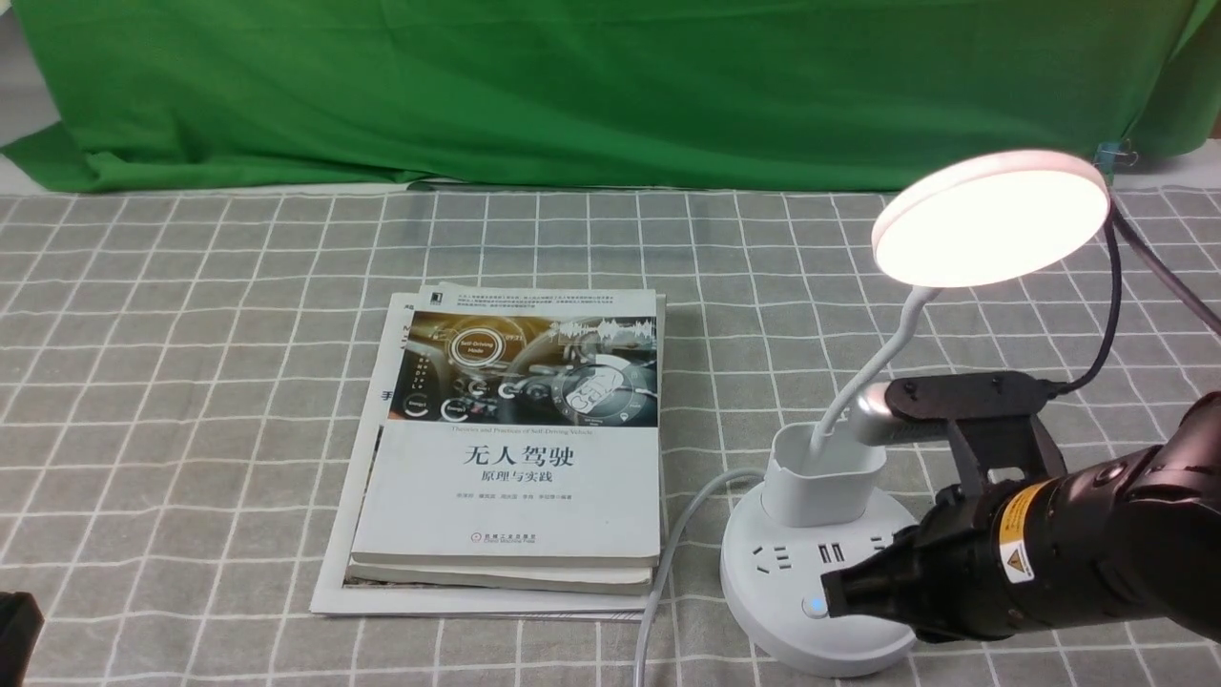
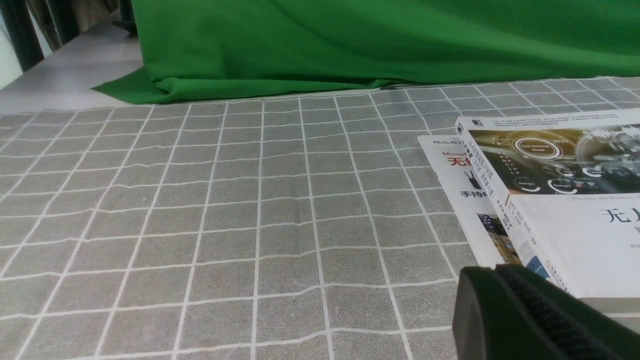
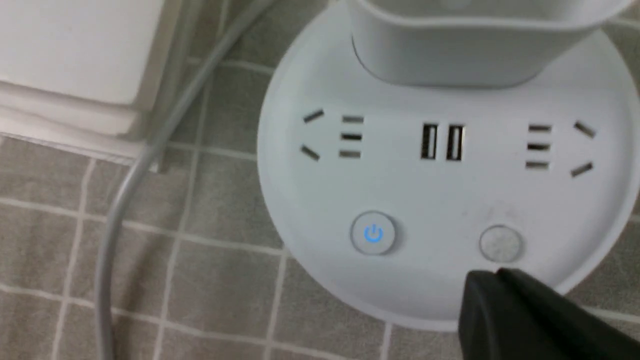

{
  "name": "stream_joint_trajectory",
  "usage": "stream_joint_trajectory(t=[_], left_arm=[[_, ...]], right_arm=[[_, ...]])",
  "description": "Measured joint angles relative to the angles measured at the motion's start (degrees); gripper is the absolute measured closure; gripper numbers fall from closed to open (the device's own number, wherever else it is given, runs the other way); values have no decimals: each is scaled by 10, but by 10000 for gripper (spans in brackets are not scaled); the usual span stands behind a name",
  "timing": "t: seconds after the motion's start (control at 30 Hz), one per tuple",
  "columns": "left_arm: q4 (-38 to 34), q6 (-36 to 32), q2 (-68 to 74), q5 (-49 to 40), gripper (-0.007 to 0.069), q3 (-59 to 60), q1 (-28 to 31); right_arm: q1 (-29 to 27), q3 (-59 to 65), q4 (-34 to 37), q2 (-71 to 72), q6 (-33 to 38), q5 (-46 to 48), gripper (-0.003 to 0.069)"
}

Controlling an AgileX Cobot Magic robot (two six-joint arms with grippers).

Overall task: Turn off the desk lamp on the grey coffee tablecloth by hand.
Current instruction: 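Press the power button on the lamp base to turn the lamp off with the right gripper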

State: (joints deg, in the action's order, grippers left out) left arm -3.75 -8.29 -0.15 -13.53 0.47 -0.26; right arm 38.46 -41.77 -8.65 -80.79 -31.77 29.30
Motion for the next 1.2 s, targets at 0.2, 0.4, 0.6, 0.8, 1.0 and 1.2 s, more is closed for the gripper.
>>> stream_joint_trajectory(t=[0.2, 0.4, 0.6, 0.8, 1.0, 1.2], left_arm=[[0, 0, 0, 0, 624, 0, 0], [0, 0, 0, 0, 624, 0, 0], [0, 0, 0, 0, 624, 0, 0], [0, 0, 0, 0, 624, 0, 0], [0, 0, 0, 0, 624, 0, 0], [0, 0, 0, 0, 624, 0, 0]], right_arm=[[0, 2, 0, -4, 3, -24, 634], [-26, 2, 1, -24, 27, -28, 634], [-63, 2, 37, -32, 90, -35, 634], [-63, 2, 75, -37, 123, -52, 635], [-64, 2, 87, -60, 129, -52, 635], [-64, -3, 87, -78, 133, -53, 635]])
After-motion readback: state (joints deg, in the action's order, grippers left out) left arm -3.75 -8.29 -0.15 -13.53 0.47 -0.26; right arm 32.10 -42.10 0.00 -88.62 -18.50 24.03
